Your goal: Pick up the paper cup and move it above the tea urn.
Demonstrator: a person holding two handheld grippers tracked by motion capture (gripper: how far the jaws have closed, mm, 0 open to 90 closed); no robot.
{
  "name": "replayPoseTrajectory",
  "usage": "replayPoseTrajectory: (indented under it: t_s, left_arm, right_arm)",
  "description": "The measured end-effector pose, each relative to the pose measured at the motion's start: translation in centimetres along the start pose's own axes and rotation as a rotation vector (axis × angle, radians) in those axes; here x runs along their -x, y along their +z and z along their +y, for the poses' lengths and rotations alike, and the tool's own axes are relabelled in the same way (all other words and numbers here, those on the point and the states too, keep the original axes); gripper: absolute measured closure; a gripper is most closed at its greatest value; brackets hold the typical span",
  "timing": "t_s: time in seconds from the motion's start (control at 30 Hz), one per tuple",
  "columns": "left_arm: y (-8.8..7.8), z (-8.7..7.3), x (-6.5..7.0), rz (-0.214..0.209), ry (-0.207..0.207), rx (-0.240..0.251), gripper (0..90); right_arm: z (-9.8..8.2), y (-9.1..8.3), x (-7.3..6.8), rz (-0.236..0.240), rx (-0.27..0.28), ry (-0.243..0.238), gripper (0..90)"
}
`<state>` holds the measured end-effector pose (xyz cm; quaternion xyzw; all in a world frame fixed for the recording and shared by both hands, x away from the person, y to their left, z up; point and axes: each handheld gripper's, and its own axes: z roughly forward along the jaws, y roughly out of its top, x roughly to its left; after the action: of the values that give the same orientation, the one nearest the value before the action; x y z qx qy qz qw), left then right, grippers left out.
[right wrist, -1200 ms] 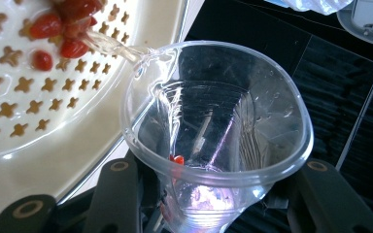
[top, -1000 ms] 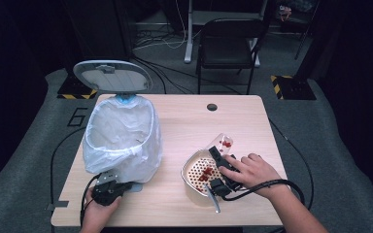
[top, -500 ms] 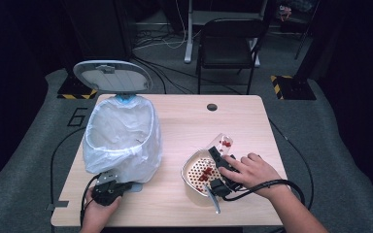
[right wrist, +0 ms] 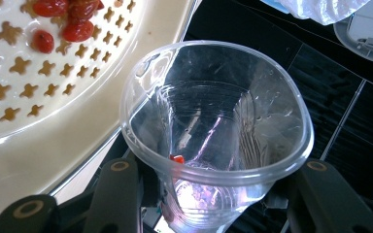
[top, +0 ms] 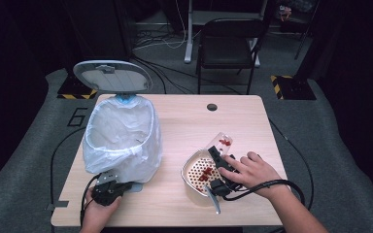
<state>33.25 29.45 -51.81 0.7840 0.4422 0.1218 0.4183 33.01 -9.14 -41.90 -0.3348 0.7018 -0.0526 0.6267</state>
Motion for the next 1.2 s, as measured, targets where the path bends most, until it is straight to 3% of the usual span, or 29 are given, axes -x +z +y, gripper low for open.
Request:
replayPoseTrajectory:
  t_s: [0.37, 0.4, 0.47, 0.57, 0.63, 0.7, 0.73, 0.8, 1.0, 1.1, 1.17, 1.2]
  left_arm:
    - [0.0, 0.0, 0.1, -0.001, -0.013, 0.003, 90.0]
    - [0.0, 0.0, 0.0, 0.000, 0.001, 0.000, 90.0]
    - [0.0, 0.0, 0.1, 0.000, -0.015, 0.003, 90.0]
    - [0.0, 0.0, 0.0, -0.001, 0.003, -0.001, 90.0]
    - [0.0, 0.0, 0.1, -0.001, -0.013, 0.003, 90.0]
    - [0.0, 0.0, 0.0, -0.001, -0.001, 0.000, 90.0]
    - [0.0, 0.0, 0.1, 0.002, -0.018, 0.004, 90.0]
    - [0.0, 0.0, 0.0, -0.001, 0.000, 0.002, 90.0]
    - [0.0, 0.0, 0.0, -0.001, 0.000, 0.002, 90.0]
    - [0.0, 0.0, 0.0, -0.001, -0.001, 0.001, 90.0]
    - [0.0, 0.0, 0.0, -0.001, -0.001, 0.001, 90.0]
    - [0.0, 0.0, 0.0, 0.001, -0.003, 0.003, 90.0]
  right_arm:
    - [0.0, 0.0, 0.1, 0.001, 0.007, 0.009, 54.4]
    - [0.0, 0.0, 0.1, -0.001, 0.008, 0.009, 54.3]
    - [0.0, 0.0, 0.1, 0.000, 0.010, 0.011, 54.3]
    - [-0.2, 0.0, 0.2, 0.001, 0.010, 0.013, 54.3]
    - [-0.2, -0.1, 0.3, 0.002, 0.010, 0.020, 54.3]
    - [-0.2, -0.1, 0.2, -0.001, 0.012, 0.016, 54.4]
    - [-0.2, -0.1, 0.2, -0.001, 0.012, 0.013, 54.3]
    - [-0.1, -0.1, 0.1, -0.001, 0.013, 0.010, 54.3]
    - [-0.2, -0.1, 0.2, -0.010, 0.016, 0.011, 54.3]
    - [-0.6, 0.0, 0.8, 0.026, 0.049, 0.087, 54.2]
    - [-0.9, -0.1, 0.5, 0.026, 0.045, 0.231, 54.1]
    - [-1.0, 0.0, 1.5, 0.045, 0.067, 0.183, 54.0]
